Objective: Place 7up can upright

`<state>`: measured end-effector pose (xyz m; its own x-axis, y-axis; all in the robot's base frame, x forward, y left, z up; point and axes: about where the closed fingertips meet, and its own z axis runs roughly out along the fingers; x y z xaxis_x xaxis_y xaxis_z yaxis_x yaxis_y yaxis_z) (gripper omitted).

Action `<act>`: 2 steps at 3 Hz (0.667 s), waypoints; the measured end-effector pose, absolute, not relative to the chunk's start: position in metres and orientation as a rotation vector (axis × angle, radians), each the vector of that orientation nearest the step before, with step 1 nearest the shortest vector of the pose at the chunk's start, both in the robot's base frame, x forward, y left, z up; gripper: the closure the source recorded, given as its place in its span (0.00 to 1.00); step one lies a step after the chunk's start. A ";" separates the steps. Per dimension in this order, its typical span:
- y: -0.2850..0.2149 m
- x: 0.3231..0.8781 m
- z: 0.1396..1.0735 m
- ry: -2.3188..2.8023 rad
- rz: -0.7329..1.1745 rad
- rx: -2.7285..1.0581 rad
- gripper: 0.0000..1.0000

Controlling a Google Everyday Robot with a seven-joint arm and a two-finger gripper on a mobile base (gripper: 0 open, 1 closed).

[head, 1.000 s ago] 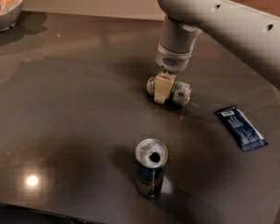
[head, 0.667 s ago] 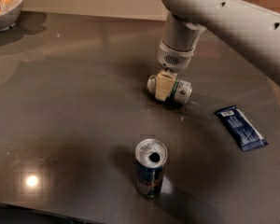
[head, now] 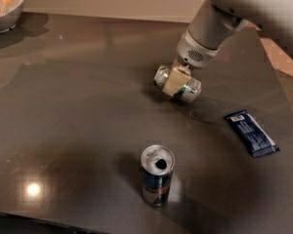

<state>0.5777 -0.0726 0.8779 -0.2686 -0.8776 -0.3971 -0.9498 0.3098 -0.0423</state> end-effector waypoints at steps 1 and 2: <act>-0.074 0.578 0.892 2.054 0.495 -1.574 1.00; -0.073 0.574 0.905 1.899 0.653 -1.505 1.00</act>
Offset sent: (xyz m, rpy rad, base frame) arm -0.0108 -0.0093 0.0513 0.6408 -0.1126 0.1362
